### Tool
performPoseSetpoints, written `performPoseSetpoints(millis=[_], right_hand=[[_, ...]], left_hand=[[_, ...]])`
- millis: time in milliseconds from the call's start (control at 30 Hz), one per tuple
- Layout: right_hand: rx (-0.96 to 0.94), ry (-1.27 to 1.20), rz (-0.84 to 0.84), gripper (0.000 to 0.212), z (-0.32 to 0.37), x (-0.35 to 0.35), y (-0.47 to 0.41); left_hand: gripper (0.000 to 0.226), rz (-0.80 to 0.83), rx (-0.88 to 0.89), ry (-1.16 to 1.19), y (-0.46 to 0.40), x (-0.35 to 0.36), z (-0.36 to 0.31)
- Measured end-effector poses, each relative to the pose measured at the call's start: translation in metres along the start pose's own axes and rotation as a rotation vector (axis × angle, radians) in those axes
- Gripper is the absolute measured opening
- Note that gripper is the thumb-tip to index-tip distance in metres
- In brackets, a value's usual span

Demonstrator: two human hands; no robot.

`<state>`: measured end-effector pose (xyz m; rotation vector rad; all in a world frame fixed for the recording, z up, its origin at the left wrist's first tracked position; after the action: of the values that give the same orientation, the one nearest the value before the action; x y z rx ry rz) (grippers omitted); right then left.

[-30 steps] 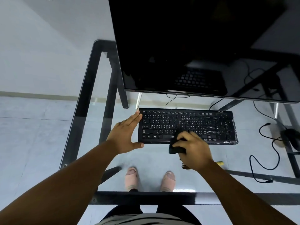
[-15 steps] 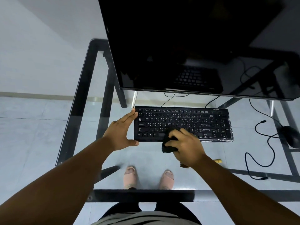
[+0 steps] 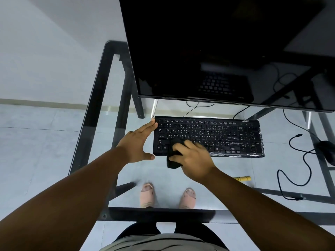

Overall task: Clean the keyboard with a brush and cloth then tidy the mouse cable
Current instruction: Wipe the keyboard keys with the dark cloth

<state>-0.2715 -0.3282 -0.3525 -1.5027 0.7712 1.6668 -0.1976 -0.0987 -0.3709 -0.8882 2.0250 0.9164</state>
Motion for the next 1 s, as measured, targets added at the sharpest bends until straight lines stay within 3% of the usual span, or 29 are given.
performPoseSetpoints(millis=[367,600,733,1000], right_hand=[[0.179,0.012,0.121,0.036,-0.056,-0.034,0.049],[-0.020,-0.079,0.095,0.036,-0.016,-0.016,0.005],[-0.062,-0.066,0.052,0.030,0.015,-0.003,-0.022],[0.020,0.051,0.103,0.038,-0.047,-0.011,0.037]], left_hand=[[0.118,0.002,-0.033,-0.016,0.002,-0.003,-0.010],[0.120,-0.098,-0.090,0.013,0.001,0.012,-0.021],[0.118,-0.067,-0.068,-0.004,0.001,0.009,-0.013],[0.117,-0.048,-0.079,-0.008,0.001,0.009,-0.010]])
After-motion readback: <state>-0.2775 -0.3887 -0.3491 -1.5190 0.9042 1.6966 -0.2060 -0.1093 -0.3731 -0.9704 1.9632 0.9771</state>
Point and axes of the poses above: each hand's wrist, its own y-axis away from the middle knuckle, its own x-axis out of the palm, z = x × y, the point moved 1 cm from there along -y, towards the middle knuckle, and after that the axes turned 1 degree about -z, right-handed, at the moved point
